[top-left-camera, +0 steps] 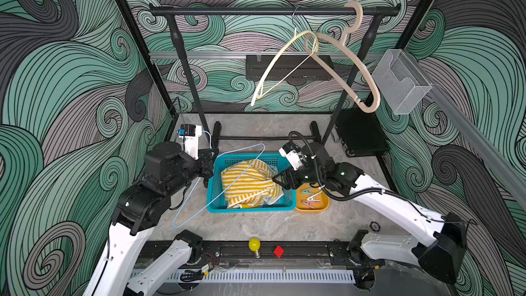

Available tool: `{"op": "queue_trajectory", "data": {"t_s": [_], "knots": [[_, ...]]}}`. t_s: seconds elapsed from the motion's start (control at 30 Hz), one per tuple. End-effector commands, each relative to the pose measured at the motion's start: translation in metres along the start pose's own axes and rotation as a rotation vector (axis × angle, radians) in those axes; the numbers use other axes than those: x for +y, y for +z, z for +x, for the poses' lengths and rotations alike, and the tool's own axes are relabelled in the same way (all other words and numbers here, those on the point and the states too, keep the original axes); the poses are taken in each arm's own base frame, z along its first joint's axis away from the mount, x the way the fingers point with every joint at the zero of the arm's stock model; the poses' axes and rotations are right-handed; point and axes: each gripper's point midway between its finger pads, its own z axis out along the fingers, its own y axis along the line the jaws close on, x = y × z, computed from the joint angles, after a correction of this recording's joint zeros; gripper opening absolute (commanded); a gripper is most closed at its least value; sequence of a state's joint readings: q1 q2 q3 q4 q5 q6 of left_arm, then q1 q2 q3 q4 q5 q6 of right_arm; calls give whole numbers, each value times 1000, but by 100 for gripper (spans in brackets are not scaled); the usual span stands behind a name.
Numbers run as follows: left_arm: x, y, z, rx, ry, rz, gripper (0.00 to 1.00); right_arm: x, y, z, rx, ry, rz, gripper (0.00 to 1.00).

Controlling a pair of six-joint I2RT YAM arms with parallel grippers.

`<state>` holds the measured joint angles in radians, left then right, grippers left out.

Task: Remove the clothespins securing towels to the hanger
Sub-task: Place the towel in the basket.

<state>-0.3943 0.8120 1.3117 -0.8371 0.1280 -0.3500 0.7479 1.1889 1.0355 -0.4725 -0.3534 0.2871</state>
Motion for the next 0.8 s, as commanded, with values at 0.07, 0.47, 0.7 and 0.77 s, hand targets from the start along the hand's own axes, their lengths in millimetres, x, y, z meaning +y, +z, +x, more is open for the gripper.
{"op": "queue_trajectory", "data": {"t_s": [0.07,0.47,0.7,0.77], "knots": [[-35,-2,-10,25,3,177,0,29,-61,-5,-67,-31,-176,66],[-95,6,-6,180,-31,527,0,70,-149,-26,-196,-143,-349,78],[-115,-4,-4,214,-19,667,0,71,-157,-35,-217,-163,-384,79],[-119,-7,-4,221,-17,697,0,69,-154,-38,-212,-153,-392,79]]}}
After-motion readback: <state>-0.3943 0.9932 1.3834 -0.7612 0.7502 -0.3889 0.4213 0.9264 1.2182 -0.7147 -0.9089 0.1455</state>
